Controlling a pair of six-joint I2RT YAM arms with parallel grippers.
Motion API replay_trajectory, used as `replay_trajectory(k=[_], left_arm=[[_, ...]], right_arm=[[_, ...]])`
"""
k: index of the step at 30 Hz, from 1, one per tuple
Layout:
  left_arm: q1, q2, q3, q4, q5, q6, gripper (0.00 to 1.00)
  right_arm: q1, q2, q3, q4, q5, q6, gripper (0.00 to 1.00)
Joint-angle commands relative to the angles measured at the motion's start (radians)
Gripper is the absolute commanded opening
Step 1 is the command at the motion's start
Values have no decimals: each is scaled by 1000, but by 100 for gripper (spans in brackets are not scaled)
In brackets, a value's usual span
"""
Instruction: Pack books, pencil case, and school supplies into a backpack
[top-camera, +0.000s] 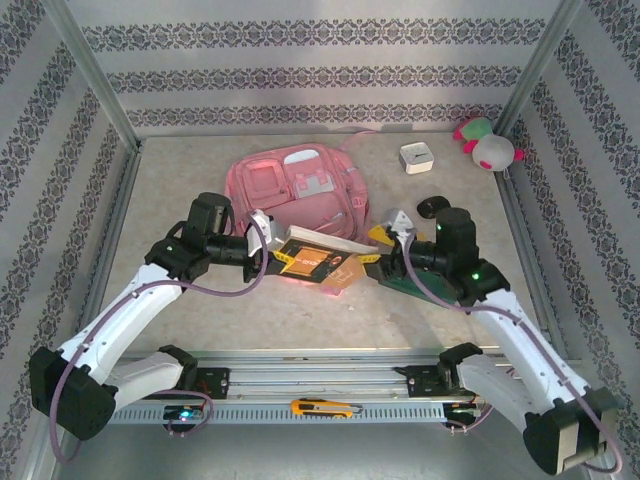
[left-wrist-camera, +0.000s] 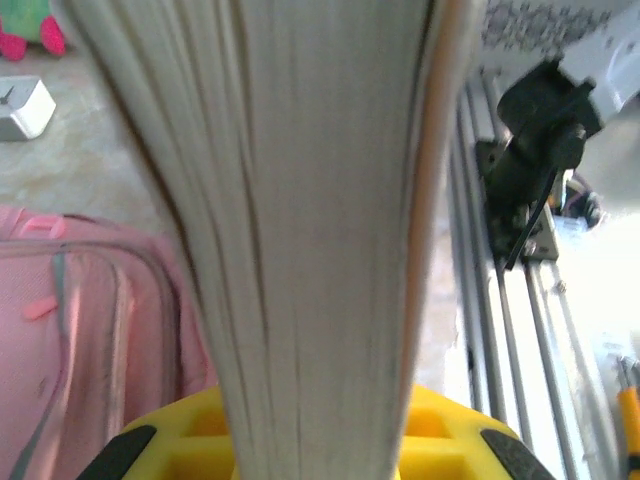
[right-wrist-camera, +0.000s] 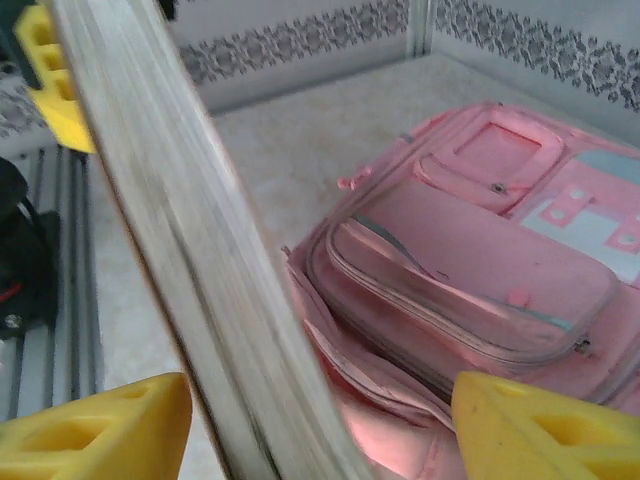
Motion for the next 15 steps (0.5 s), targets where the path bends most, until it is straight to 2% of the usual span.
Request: replay_trajectory(k=[1, 6, 10, 12, 14, 15], left_arm=[[15, -11, -12, 344, 154, -252, 0], [18, 30, -33, 595, 223, -445, 0], [18, 64, -36, 707, 245, -537, 1], [18, 77, -33, 731, 242, -555, 2], [19, 91, -34, 760, 237, -577, 7], [19, 97, -33, 761, 227, -577, 13]], right_arm=[[-19, -46, -74, 314, -191, 252, 71], [-19, -35, -119, 491, -262, 394, 74], [-14, -11, -132, 615, -306, 480, 71], [-13, 7, -118, 621, -343, 497, 58], [-16, 20, -109, 621, -352, 508, 34], [-19, 23, -108, 621, -349, 514, 16]])
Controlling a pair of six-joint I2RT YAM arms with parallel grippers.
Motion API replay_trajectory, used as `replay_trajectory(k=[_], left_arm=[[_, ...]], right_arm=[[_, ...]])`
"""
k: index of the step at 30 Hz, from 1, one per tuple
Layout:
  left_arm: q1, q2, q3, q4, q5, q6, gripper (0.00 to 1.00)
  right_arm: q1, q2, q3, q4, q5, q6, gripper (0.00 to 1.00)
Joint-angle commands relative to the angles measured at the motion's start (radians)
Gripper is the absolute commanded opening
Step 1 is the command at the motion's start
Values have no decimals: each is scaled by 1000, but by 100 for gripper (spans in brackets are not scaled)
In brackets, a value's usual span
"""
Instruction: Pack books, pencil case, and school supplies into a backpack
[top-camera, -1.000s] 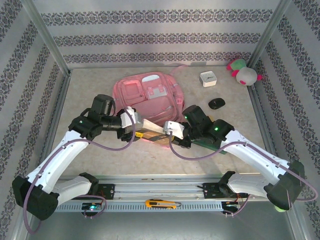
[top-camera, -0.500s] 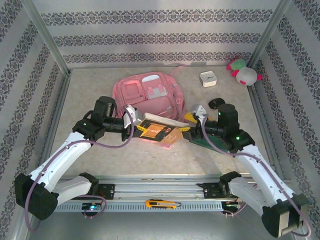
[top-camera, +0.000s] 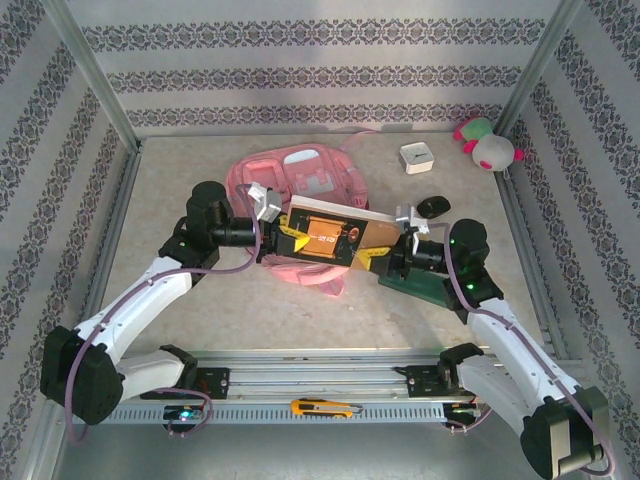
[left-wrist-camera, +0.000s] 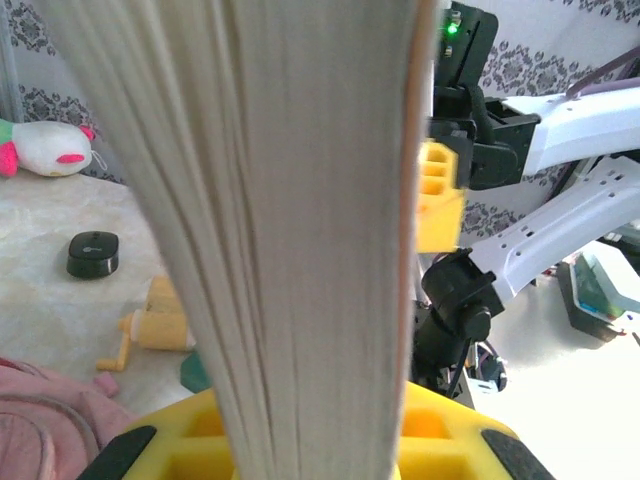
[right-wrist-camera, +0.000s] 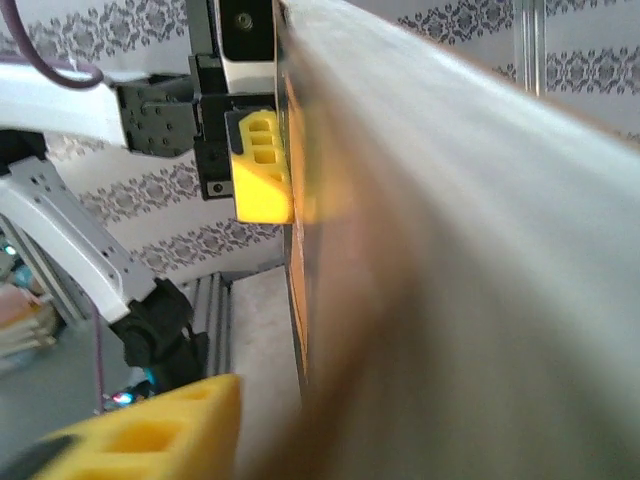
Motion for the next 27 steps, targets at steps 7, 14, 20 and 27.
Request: replay_trajectory(k=[7, 14, 20, 27], left_arm=[[4, 15, 48, -148, -470, 191, 63], [-64, 164, 76, -324, -821, 429, 76], [-119, 359, 130, -350, -982, 465, 82], [-133, 484, 147, -224, -1025, 453, 84]], right_arm=[[-174, 37, 30, 24, 82, 335, 0], [-369, 47, -43, -52, 338, 636, 0], [-373, -5, -86, -82, 376, 626, 0], [-375, -72, -112, -121, 364, 616, 0]])
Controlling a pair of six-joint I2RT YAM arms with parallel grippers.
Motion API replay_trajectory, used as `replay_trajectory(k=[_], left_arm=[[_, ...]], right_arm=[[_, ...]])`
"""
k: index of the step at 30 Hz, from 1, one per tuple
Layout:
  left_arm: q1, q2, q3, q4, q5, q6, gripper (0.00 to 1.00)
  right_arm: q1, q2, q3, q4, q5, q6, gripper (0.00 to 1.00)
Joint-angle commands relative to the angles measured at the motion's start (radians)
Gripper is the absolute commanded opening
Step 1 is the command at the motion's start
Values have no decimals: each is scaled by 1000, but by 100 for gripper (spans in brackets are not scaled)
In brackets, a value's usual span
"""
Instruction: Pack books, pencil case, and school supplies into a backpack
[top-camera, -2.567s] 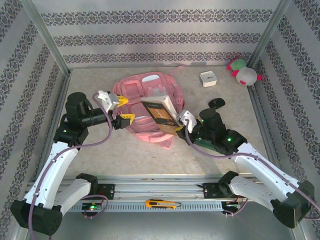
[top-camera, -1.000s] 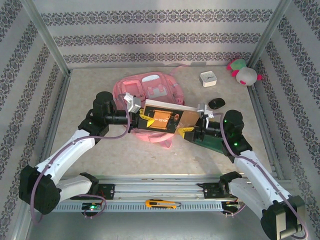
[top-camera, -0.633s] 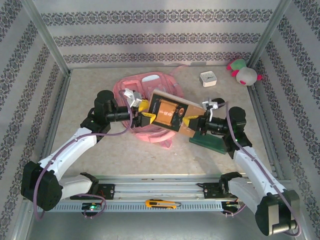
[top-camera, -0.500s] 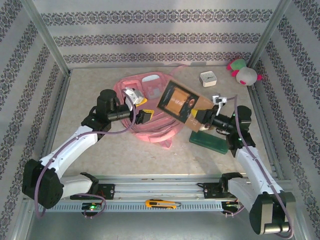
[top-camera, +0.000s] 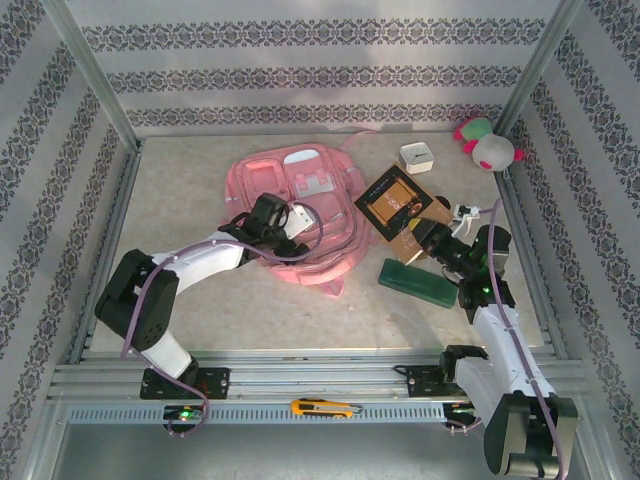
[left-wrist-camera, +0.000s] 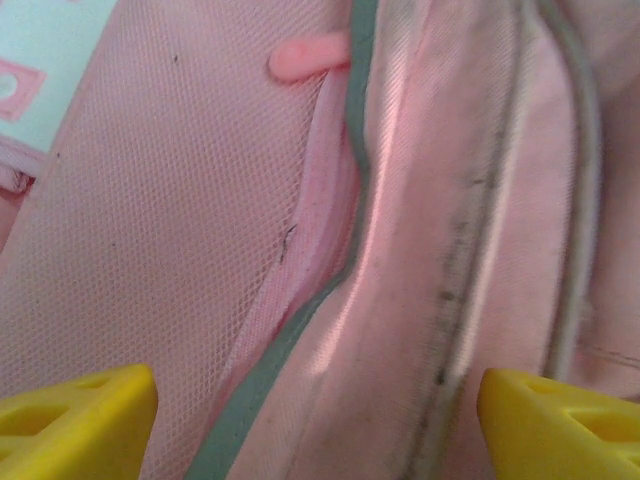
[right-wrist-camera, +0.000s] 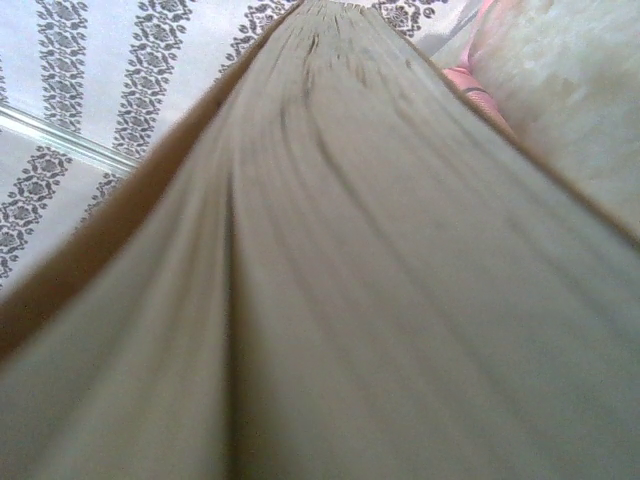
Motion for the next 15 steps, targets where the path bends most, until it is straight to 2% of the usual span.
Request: replay_trajectory(k=[1, 5, 7, 10, 13, 15], left_arm=[[-16, 41, 54, 61, -62, 25, 84], [-23, 114, 91, 67, -110, 55, 85], [-24, 146, 111, 67, -139, 65, 80], [-26, 126, 125, 54, -155, 52, 44], [-24, 30, 120, 7, -121, 8, 11], [-25, -41, 128, -37, -108, -28, 0]], right_arm=[[1, -50, -1, 46, 4, 14, 0], [1, -61, -6, 40, 0, 23, 0], [1, -62, -6, 30, -3, 32, 0], [1, -77, -5, -29, 12, 45, 0], [-6, -109, 7, -168, 72, 25, 0], [-25, -133, -15, -195, 101, 53, 0]])
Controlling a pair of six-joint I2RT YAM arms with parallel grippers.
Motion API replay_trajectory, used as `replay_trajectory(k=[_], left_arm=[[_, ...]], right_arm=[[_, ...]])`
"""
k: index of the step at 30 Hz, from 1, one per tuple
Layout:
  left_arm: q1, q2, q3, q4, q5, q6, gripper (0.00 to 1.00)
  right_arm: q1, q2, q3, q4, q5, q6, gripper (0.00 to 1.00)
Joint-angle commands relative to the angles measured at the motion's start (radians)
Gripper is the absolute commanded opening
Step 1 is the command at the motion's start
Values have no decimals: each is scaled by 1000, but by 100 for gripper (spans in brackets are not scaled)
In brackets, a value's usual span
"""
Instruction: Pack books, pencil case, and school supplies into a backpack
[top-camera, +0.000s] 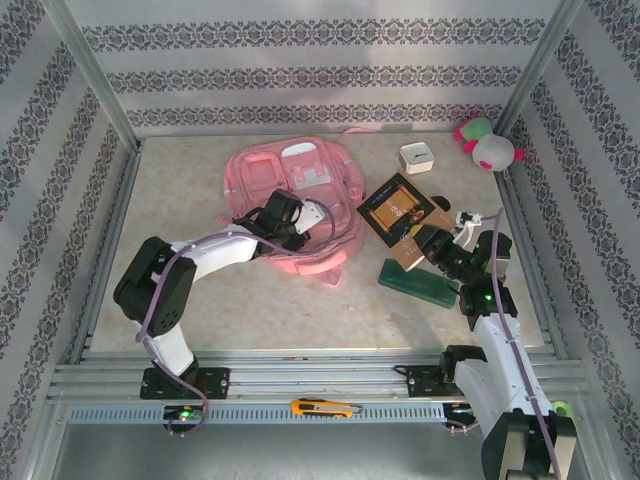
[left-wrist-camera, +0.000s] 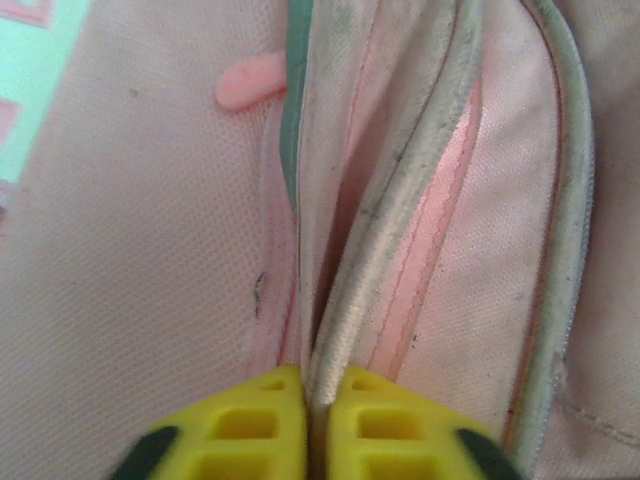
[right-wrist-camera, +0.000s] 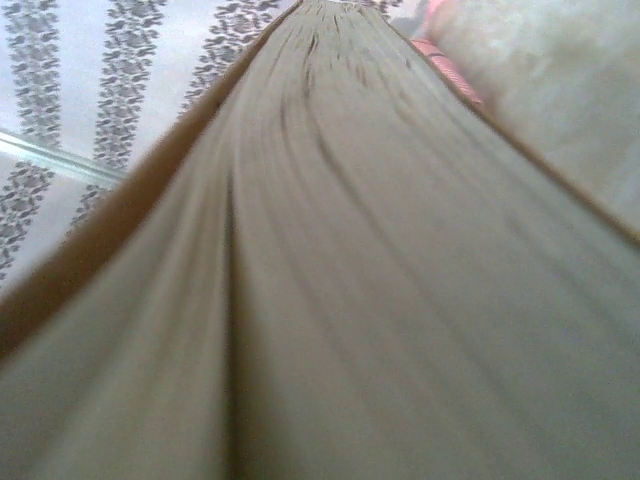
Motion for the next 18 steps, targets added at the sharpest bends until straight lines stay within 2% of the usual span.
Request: replay_trajectory(k=[1, 5, 9, 13, 18], left_arm=[[1, -149, 41, -66, -7, -66, 0], [2, -225, 102, -167, 10, -115, 0], [3, -239, 166, -223, 17, -163, 0], [5, -234, 209, -238, 1, -232, 0], [8, -239, 218, -191, -24, -326, 0]], right_arm=[[-28, -52, -22, -37, 65, 59, 0], [-34, -70, -45, -55, 63, 164, 0], [-6, -116, -50, -59, 36, 241, 0], [94, -166, -65, -38, 88, 337, 0], [300, -137, -95, 35, 259, 397, 0]])
